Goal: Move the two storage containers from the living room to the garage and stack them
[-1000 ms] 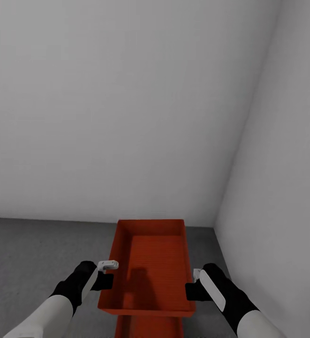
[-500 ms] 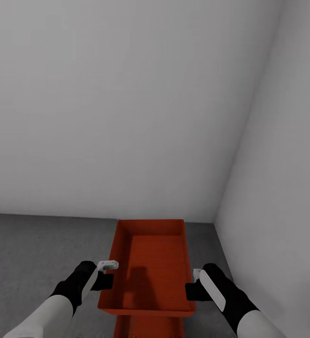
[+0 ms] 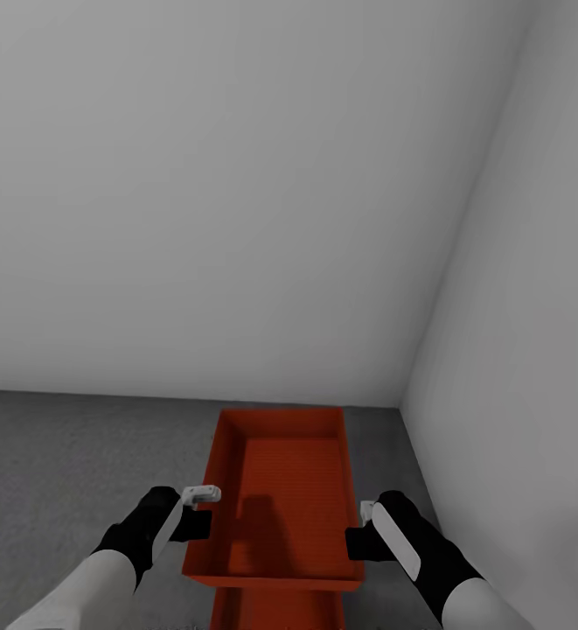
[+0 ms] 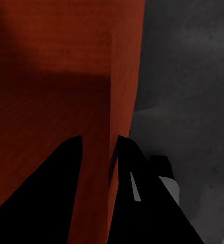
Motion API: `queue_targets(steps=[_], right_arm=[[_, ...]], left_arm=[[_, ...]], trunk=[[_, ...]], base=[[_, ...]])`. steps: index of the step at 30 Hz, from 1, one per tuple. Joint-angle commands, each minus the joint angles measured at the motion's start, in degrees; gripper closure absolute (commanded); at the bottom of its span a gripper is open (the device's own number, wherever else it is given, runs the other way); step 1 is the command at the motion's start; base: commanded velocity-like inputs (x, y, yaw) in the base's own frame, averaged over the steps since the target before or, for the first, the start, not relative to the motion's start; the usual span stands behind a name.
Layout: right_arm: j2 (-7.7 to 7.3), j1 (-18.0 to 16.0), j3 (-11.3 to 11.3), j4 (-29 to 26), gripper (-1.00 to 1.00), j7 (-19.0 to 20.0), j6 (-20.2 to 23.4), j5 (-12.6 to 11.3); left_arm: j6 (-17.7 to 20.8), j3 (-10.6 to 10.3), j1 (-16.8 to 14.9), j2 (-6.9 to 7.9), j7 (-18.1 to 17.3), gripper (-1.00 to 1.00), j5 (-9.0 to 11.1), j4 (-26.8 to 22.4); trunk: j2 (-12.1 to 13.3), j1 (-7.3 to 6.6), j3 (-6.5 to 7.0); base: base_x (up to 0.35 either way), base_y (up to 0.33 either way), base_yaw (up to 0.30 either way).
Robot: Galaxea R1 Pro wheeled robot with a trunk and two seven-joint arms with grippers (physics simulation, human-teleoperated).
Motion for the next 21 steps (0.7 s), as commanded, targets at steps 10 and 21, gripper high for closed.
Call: queue_targets(steps=[10, 21], right_arm=[[0.01, -0.1, 0.1, -0.1, 1.00, -0.2, -0.1, -0.7], [0.01, -0.1, 0.1, -0.1, 1.00, -0.2, -0.1, -0.7]], left_arm=[[0.3, 0.6, 0.0, -0.13, -0.7, 1.00, -1.1, 0.0], [0.3, 0.6, 0.0, -0.13, -0.7, 1.00, -1.1, 0.0]], trunk=[[-4.1, 2.20, -2.78], [-8.5, 4.62, -5.77]], base=[[0.000, 0.000, 0.000], [0.000, 0.000, 0.000]])
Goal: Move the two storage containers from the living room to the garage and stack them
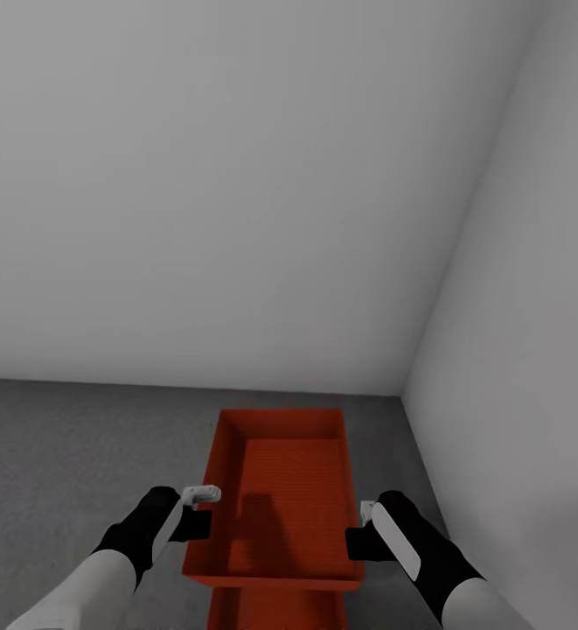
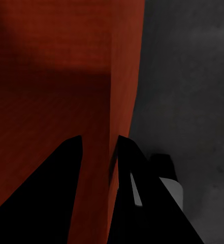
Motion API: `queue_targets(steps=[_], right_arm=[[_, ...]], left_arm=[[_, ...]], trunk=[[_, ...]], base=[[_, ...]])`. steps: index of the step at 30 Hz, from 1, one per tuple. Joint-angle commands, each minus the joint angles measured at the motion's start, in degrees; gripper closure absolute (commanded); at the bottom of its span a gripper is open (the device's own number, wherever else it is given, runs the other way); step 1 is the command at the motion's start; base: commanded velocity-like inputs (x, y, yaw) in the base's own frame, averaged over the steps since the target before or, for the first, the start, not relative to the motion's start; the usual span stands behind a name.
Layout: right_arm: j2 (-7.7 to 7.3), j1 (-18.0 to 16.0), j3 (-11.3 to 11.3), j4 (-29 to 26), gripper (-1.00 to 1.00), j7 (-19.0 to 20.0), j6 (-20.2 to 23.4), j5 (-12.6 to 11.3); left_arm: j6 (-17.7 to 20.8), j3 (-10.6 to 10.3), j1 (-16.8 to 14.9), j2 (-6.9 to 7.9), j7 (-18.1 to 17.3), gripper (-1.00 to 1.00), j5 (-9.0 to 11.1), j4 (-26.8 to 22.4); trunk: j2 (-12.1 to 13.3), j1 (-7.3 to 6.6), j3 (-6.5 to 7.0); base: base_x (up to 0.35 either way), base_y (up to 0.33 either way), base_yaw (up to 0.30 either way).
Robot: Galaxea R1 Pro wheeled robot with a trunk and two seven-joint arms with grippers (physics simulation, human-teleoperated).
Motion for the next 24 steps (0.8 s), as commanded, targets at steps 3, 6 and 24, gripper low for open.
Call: queue_targets(steps=[3, 6, 24], right_arm=[[0.01, -0.1, 0.1, -0.1, 1.00, -0.2, -0.1, -0.7], [0.01, -0.1, 0.1, -0.1, 1.00, -0.2, -0.1, -0.7], [0.01, -0.1, 0.1, -0.1, 1.00, -0.2, -0.1, -0.7]], left_arm=[[0.3, 0.6, 0.0, -0.13, -0.7, 1.00, -1.0, 0.0], [0.3, 0.6, 0.0, -0.13, -0.7, 1.00, -1.1, 0.0], [0.3, 0.6, 0.0, -0.13, -0.7, 1.00, -1.1, 0.0]], trunk=[[-1.3, 0.66, -0.87], [-2.5, 1.32, -1.69], [-9.7, 5.27, -6.58]], base=[[0.000, 0.000, 0.000], [0.000, 0.000, 0.000], [0.000, 0.000, 0.000]])
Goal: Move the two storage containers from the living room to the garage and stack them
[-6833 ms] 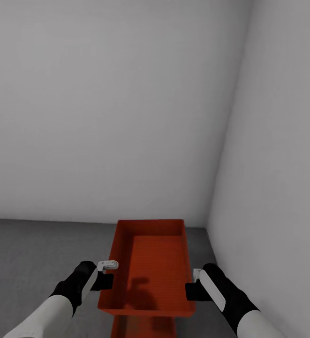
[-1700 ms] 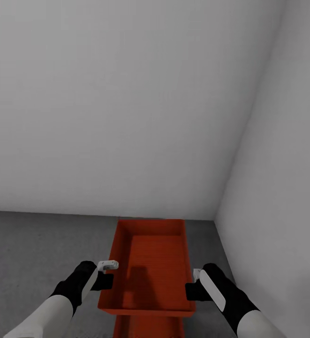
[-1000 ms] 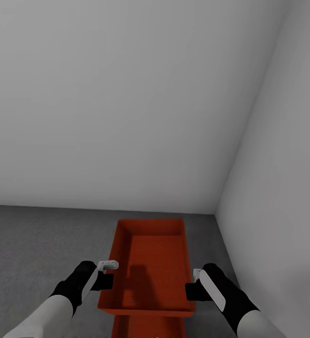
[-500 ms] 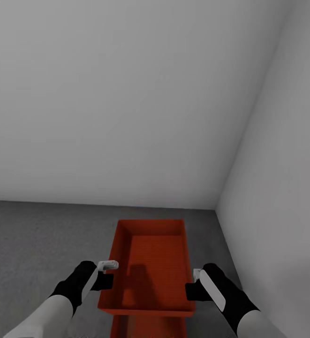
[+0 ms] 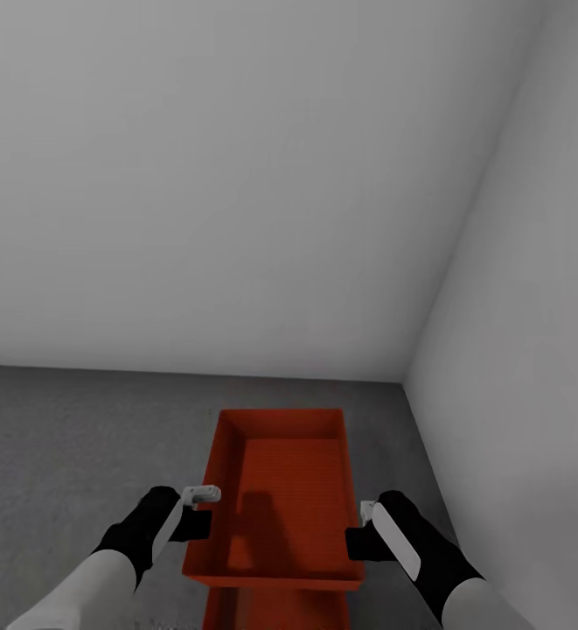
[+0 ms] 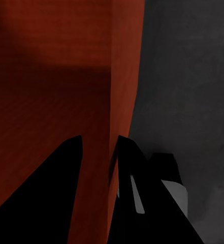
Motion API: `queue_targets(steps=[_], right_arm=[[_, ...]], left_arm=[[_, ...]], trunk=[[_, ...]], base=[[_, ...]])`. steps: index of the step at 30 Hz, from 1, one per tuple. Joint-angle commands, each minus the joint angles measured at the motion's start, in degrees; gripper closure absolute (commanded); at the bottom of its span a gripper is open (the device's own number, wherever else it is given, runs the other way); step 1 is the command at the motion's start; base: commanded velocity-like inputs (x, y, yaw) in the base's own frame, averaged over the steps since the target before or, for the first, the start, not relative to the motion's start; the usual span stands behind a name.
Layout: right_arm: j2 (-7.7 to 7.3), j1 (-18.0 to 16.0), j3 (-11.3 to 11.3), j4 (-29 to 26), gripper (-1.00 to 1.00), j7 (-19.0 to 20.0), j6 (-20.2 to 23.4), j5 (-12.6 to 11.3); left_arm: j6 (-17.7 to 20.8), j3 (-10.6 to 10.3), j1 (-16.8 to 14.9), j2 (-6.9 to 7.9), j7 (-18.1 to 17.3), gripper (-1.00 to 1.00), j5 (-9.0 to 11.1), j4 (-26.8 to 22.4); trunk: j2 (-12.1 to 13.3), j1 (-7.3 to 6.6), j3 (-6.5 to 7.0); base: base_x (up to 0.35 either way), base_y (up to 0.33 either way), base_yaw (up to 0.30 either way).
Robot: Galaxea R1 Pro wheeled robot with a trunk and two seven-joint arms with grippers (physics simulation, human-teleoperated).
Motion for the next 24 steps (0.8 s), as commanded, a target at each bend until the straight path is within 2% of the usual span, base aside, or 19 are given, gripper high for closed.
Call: queue_targets(steps=[1, 24], right_arm=[[0.01, -0.1, 0.1, -0.1, 1.00, -0.2, -0.1, -0.7], [0.01, -0.1, 0.1, -0.1, 1.00, -0.2, -0.1, -0.7]], left_arm=[[0.3, 0.6, 0.0, -0.13, -0.7, 1.00, -1.1, 0.0], [0.3, 0.6, 0.0, -0.13, -0.7, 1.00, -1.0, 0.0]], trunk=[[-0.4, 0.22, -0.33], [-9.7, 5.27, -6.57]], base=[[0.000, 0.000, 0.000], [0.000, 0.000, 0.000]])
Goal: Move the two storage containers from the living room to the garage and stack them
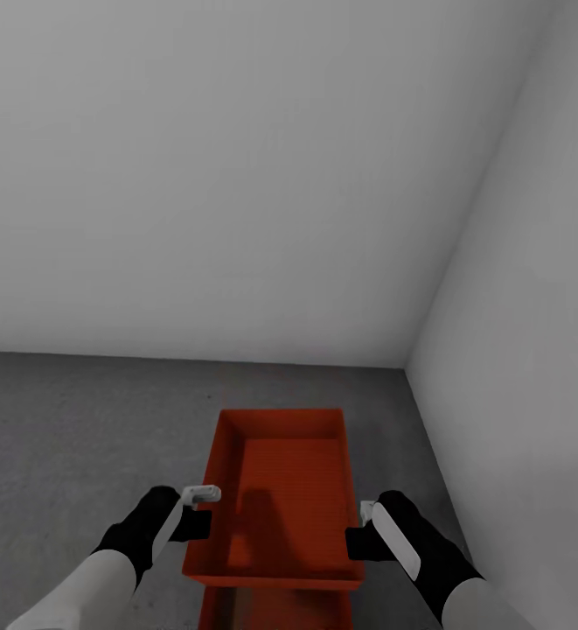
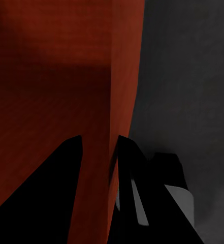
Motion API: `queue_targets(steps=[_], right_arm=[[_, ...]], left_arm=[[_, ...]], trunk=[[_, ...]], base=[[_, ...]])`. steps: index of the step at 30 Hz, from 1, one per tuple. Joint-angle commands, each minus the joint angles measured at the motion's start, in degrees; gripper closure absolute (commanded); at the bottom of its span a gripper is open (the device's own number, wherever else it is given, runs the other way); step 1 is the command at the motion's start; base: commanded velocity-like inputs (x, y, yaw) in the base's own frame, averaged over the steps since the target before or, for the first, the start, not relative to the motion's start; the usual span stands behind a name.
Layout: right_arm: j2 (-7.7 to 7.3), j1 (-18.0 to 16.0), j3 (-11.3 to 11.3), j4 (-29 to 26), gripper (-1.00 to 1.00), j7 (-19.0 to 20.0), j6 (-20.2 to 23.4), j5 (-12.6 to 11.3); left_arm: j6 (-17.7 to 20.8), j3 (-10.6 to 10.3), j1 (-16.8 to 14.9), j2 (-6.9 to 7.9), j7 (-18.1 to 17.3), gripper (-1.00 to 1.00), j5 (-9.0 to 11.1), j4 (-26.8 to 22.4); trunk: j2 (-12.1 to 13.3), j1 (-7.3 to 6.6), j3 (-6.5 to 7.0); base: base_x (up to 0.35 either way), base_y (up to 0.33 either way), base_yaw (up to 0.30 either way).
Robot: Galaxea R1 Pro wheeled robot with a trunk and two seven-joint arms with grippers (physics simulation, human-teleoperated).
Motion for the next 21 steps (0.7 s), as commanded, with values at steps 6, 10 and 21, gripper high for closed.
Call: queue_targets(steps=[6, 10, 21], right_arm=[[0.01, -0.1, 0.1, -0.1, 1.00, -0.2, -0.1, -0.7], [0.01, -0.1, 0.1, -0.1, 1.00, -0.2, -0.1, -0.7], [0.01, -0.1, 0.1, -0.1, 1.00, -0.2, -0.1, -0.7]], left_arm=[[0.3, 0.6, 0.0, -0.13, -0.7, 1.00, -1.0, 0.0], [0.3, 0.6, 0.0, -0.13, -0.7, 1.00, -1.1, 0.0], [0.3, 0.6, 0.0, -0.13, -0.7, 1.00, -1.1, 0.0]], trunk=[[0.0, 0.00, -0.24], [-1.6, 0.88, -0.97], [-6.1, 3.29, -2.94]], base=[[0.000, 0.000, 0.000], [0.000, 0.000, 0.000], [0.000, 0.000, 0.000]])
